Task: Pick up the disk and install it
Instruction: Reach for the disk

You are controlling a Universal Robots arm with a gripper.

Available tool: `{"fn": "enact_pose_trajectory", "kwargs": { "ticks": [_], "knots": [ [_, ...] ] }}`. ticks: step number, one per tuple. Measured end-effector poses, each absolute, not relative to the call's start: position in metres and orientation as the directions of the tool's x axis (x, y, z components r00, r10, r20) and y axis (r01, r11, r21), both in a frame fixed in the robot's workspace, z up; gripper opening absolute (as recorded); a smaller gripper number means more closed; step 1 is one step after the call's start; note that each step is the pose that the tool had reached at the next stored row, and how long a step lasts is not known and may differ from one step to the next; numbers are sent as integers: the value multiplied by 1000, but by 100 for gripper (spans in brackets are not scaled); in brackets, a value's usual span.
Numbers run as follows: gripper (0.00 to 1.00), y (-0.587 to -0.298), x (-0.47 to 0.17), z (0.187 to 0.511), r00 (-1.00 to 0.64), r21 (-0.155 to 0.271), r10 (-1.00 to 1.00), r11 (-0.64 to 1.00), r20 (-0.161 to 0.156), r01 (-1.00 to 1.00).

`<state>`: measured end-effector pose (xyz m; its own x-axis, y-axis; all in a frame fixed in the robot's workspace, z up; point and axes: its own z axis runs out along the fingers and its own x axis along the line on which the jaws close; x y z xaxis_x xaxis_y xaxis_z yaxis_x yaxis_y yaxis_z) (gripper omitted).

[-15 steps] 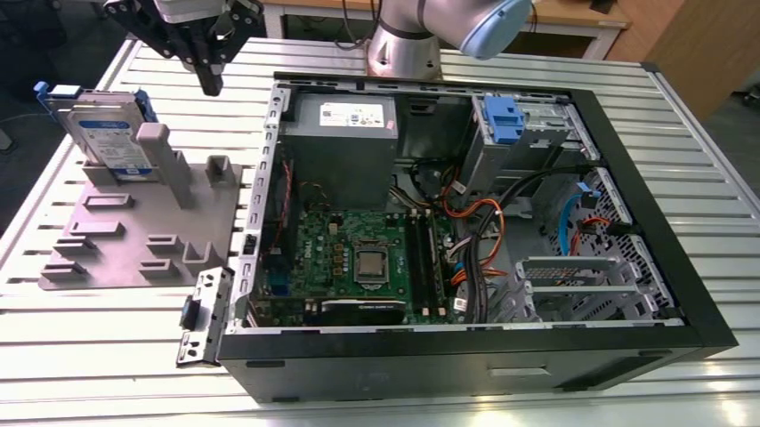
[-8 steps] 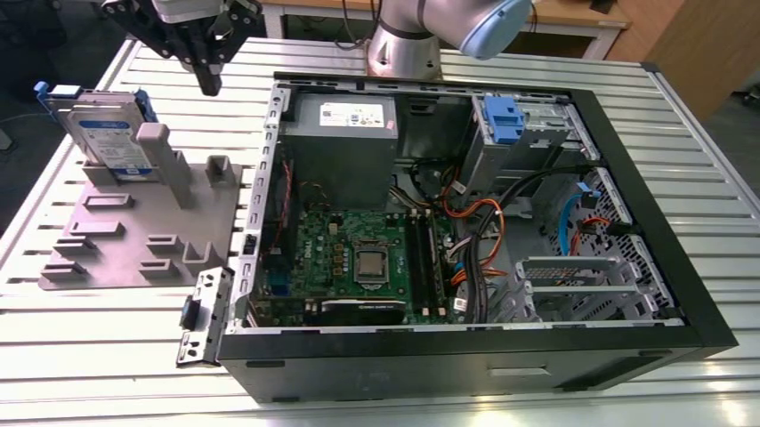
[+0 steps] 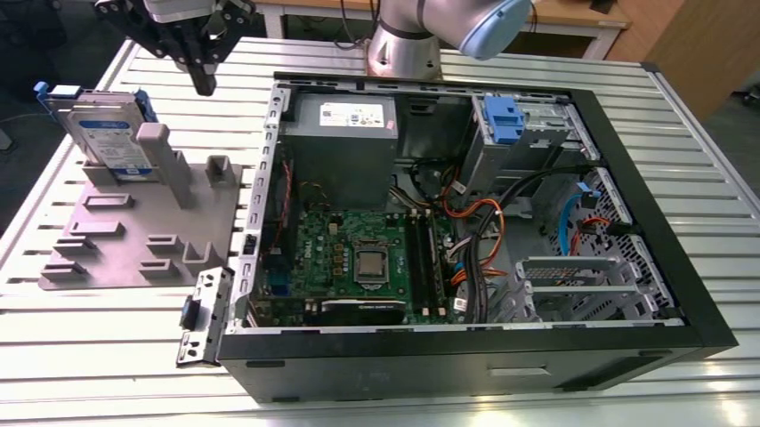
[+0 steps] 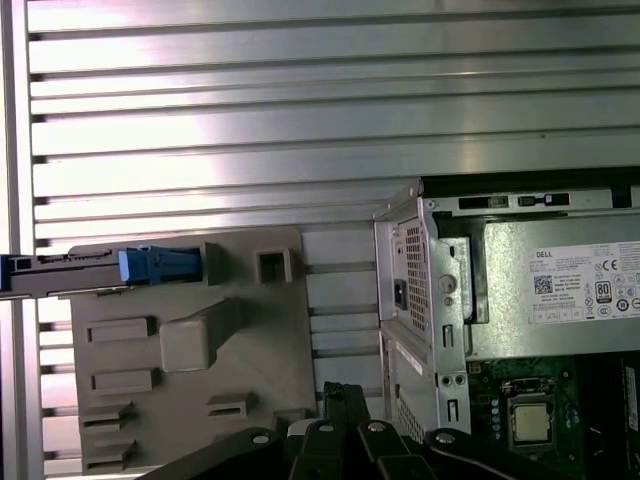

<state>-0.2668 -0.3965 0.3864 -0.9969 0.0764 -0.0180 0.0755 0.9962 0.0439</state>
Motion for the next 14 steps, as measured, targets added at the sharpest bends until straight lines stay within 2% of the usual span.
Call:
{"fn": "enact_pose_trajectory", "kwargs": {
  "ticks": [14],
  "knots": [
    [11,-396,-276,385,-997,44,76,996,-18,75]
  ]
}}
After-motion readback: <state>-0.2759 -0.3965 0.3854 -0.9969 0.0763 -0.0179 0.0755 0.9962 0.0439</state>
